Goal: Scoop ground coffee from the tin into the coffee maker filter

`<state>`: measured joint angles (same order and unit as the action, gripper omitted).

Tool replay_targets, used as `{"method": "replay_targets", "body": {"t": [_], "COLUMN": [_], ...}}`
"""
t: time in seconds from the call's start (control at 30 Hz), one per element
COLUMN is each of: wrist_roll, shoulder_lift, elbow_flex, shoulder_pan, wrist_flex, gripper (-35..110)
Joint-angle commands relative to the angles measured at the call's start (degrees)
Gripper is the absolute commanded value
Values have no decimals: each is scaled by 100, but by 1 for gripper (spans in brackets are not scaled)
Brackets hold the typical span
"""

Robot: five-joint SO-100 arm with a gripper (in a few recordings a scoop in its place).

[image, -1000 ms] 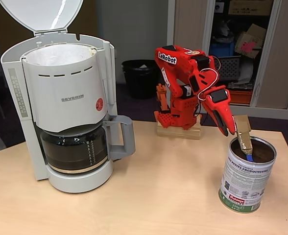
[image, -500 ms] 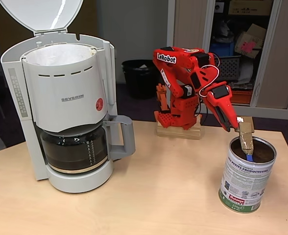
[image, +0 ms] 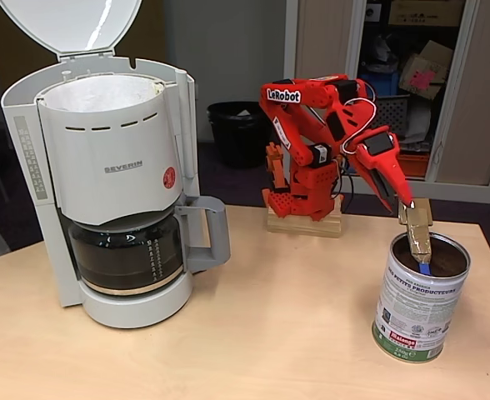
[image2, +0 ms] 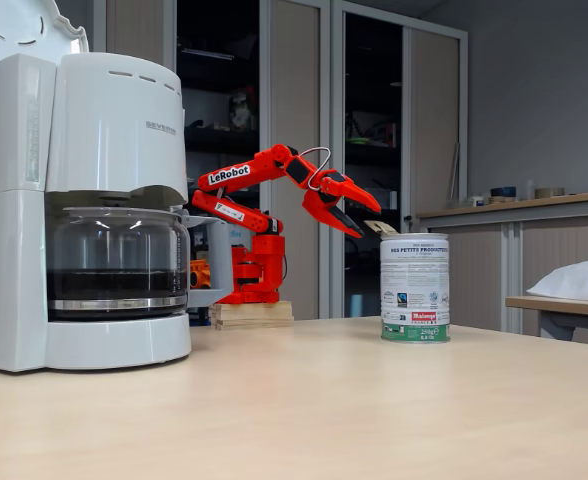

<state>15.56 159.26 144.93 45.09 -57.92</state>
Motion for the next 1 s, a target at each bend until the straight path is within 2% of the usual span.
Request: {"method": "replay_targets", "body": {"t": [0.0, 0.4, 0.67, 0.97], "wrist_roll": [185, 272, 272, 114], "shoulder_lift": [0, -325, -413, -281], "elbow_flex": [-53, 272, 492, 527], "shoulder_pan": [167, 378, 220, 53], "wrist_flex": [141, 976, 1433, 1318], "gripper": [24, 21, 0, 0]}}
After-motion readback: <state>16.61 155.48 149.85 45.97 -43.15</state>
